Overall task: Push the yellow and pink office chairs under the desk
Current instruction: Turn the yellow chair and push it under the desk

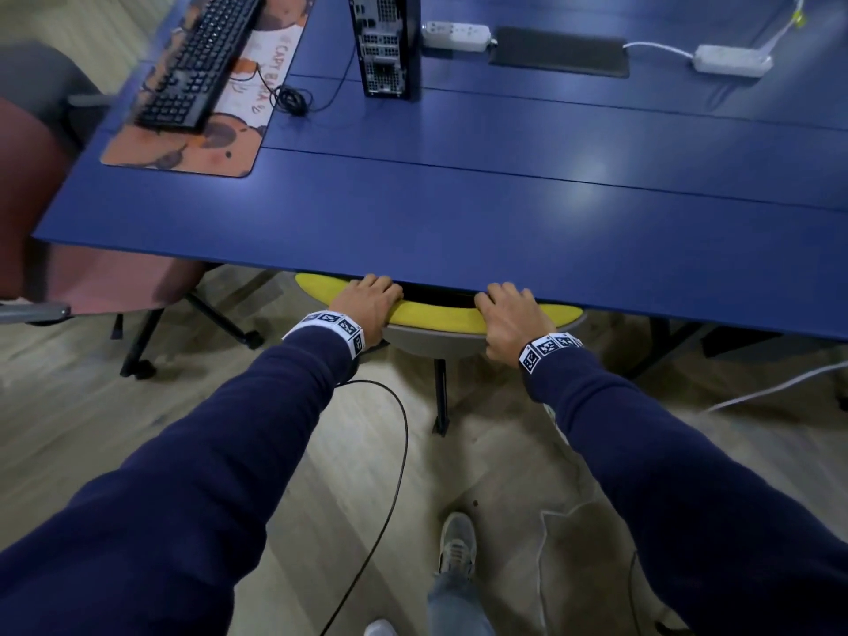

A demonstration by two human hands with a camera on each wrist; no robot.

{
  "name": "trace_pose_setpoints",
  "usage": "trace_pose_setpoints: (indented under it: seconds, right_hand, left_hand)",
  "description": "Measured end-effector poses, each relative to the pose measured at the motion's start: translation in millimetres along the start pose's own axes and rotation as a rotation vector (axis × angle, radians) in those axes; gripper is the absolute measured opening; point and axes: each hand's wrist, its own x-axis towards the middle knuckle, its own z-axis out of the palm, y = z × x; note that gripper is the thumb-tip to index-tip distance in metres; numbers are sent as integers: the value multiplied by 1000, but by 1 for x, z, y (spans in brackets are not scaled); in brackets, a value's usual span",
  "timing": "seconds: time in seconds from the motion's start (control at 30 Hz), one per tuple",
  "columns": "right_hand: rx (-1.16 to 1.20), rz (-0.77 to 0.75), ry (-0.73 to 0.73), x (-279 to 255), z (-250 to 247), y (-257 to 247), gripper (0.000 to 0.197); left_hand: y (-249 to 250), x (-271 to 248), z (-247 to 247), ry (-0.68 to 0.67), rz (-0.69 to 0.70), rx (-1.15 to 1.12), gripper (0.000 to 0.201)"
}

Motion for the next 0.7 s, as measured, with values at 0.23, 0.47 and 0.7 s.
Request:
trace_pose_setpoints:
  seconds: [0.23, 0.47, 0.7]
  right_hand:
    - [33, 0, -54, -6, 1, -4, 63]
    - [64, 26, -17, -15, 1, -18, 57]
    - [130, -75, 30, -23, -34, -65, 63]
  left_hand:
    - [12, -11, 7, -13, -96, -23, 71]
    - [19, -43, 15, -1, -116, -46, 100]
    - [0, -104, 5, 55, -161, -310, 93]
